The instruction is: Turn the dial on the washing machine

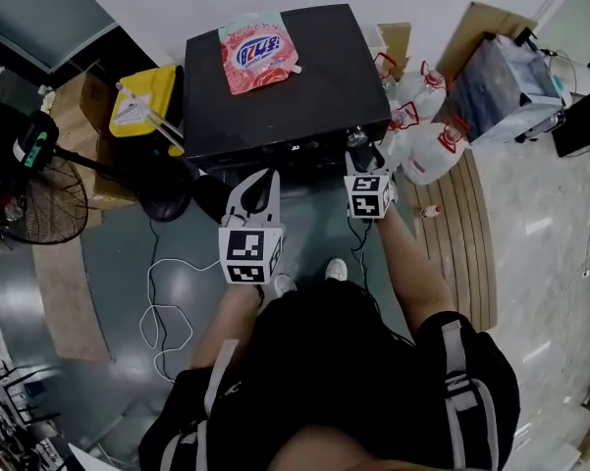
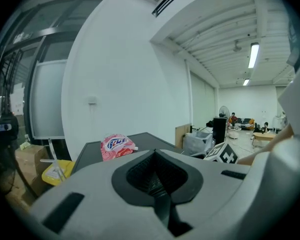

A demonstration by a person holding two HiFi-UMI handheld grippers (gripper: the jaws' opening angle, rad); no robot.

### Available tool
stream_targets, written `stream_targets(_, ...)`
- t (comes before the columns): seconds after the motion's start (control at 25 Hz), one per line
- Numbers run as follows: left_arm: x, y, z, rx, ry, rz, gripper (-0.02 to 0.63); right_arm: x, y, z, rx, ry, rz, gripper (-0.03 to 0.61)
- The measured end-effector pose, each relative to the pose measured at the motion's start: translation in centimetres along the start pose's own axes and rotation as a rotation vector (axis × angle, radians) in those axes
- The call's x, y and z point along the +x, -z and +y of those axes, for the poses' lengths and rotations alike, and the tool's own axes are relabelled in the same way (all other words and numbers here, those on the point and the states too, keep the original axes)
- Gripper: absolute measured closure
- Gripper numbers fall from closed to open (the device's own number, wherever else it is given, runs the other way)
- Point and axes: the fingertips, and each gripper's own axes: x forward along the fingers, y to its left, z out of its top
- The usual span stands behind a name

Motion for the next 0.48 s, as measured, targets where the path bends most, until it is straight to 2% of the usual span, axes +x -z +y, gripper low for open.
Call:
stream_targets(0.24, -0.3, 1.2, 0.8, 0.006, -0.051, 0.032, 0.618, 4.2, 3.2, -0.2, -0.123, 0.005, 0.107, 0.345)
stream_targets(0.48, -0.3, 2.3, 1.4, -0.010, -0.103, 0.063, 0.618, 7.5, 4.6, -0.2, -0.176, -0.013, 0.151, 0.327)
